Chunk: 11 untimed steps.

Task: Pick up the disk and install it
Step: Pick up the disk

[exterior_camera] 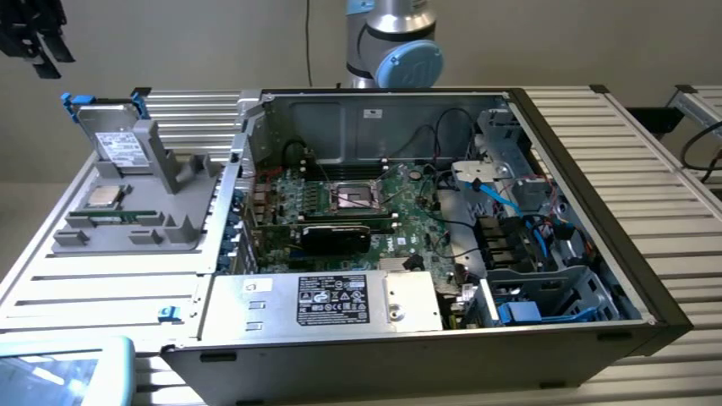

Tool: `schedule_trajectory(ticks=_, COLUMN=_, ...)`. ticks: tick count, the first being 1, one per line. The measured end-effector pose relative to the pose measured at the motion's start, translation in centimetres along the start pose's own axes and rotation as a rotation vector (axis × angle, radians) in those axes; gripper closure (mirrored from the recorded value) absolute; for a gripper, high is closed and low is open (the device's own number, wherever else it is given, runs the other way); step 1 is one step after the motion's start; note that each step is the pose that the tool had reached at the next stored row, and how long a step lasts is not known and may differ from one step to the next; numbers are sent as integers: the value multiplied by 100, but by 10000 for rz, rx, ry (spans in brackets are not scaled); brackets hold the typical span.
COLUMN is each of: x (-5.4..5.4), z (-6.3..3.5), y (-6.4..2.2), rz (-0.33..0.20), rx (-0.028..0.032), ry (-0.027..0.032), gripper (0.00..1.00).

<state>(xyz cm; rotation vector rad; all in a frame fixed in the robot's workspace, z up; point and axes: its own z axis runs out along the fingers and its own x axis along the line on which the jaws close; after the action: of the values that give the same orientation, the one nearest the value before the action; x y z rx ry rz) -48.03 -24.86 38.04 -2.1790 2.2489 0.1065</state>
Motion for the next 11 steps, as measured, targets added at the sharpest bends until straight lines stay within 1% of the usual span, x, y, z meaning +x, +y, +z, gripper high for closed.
schedule_trajectory(ticks=2, x=-6, z=22, y=-25, rz=-14, rx=-2, ry=24, gripper=51)
schedule_trajectory(ticks=6, x=-14, z=77, y=-48, rz=-44, rx=-9, ry=28, gripper=51)
schedule_trajectory(ticks=8, x=-15, z=112, y=-58, rz=-65, rx=-12, ry=31, gripper=49)
schedule_trajectory(ticks=9, x=-16, z=129, y=-64, rz=-80, rx=-12, ry=31, gripper=43)
schedule_trajectory(ticks=11, x=-15, z=167, y=-70, rz=-121, rx=-19, ry=33, gripper=43)
